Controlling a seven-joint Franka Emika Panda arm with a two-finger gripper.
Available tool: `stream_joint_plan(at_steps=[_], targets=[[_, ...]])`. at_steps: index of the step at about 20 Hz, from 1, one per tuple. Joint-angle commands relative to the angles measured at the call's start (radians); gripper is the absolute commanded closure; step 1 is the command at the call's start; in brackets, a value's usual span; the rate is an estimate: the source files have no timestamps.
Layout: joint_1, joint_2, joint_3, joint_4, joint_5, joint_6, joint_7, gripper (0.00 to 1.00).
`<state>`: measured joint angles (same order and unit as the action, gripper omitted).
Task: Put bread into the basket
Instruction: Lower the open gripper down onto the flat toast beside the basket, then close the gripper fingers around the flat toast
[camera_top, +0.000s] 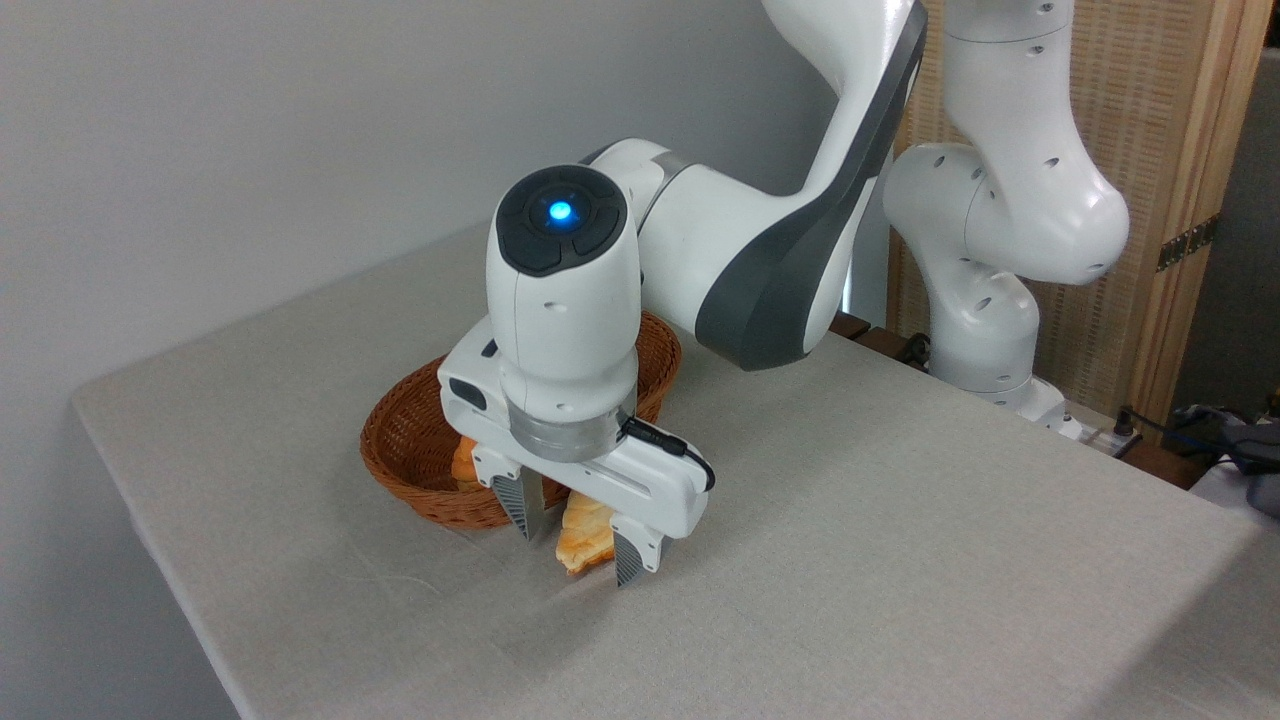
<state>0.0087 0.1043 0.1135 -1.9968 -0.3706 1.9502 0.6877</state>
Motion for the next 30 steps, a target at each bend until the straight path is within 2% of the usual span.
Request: stream_joint_plan(at_steps=[1,4,6,9,10,15,19,21,23,30], targets=[[-0.006,0.011,0.009,-0.005,-0.002,0.01,0.009,0.0],[-0.007,0.011,0.008,-0.005,0.038,0.009,0.012,0.02],[-0.009,0.009,0.006,-0.004,0.05,0.004,0.024,0.2],[-0.009,0.008,0.005,-0.004,0.05,-0.002,0.046,0.53],[-0.009,0.008,0.003,-0.004,0.05,-0.002,0.05,0.59],[-0.01,0.005,0.0,-0.004,0.05,-0.011,0.07,0.7],[-0.009,0.005,0.0,-0.004,0.05,-0.027,0.073,0.73],[-0.009,0.005,0.0,-0.004,0.05,-0.027,0.073,0.77],[-0.009,0.005,0.0,-0.004,0.05,-0.027,0.073,0.86],[-0.009,0.005,0.0,-0.004,0.05,-0.027,0.073,0.87]])
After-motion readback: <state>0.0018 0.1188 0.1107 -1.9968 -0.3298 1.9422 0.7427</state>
